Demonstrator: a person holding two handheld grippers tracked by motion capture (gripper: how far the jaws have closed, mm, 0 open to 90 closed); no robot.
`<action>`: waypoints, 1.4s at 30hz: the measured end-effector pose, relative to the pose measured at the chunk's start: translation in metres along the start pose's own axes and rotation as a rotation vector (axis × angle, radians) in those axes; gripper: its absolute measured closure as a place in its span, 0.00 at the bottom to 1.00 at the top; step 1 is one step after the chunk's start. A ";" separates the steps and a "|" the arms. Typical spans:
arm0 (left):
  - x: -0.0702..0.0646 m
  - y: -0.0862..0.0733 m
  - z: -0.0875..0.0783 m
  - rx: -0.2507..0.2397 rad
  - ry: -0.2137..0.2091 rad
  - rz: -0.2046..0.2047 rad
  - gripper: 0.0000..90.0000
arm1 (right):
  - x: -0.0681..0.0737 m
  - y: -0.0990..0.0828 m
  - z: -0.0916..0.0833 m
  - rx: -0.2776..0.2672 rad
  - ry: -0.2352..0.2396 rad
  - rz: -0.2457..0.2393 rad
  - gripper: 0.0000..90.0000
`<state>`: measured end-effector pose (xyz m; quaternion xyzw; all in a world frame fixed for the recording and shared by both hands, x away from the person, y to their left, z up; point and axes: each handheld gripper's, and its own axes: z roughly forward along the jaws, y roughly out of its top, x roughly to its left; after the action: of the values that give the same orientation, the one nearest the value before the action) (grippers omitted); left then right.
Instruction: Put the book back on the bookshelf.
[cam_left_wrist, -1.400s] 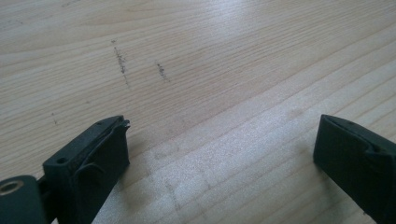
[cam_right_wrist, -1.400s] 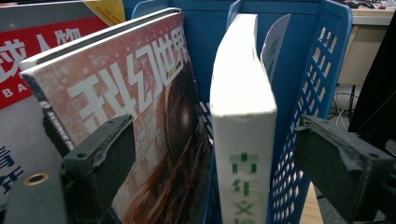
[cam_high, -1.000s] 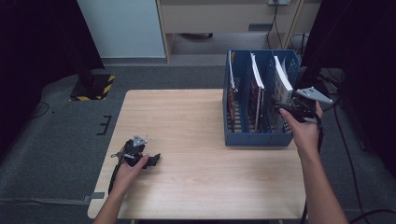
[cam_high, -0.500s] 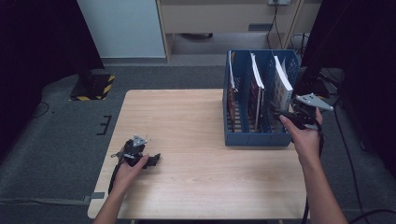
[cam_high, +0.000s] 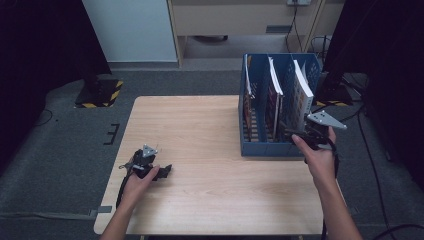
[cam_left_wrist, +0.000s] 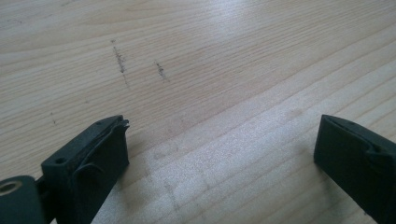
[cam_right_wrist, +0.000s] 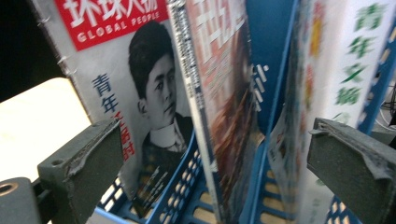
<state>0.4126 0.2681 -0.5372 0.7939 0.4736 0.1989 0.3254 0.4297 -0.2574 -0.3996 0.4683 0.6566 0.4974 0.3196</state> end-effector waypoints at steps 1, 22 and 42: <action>0.000 0.000 0.000 0.000 0.000 0.000 0.02 | 0.000 0.000 0.000 0.000 0.000 0.000 0.05; -0.001 0.000 0.000 0.003 0.001 -0.001 0.02 | 0.044 -0.023 -0.006 0.054 0.081 -0.029 0.05; -0.001 0.000 0.000 0.004 0.001 -0.002 0.01 | 0.074 -0.041 -0.003 0.106 0.145 -0.063 0.05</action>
<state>0.4128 0.2672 -0.5372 0.7939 0.4749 0.1980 0.3240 0.3886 -0.1920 -0.4347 0.4265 0.7180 0.4840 0.2615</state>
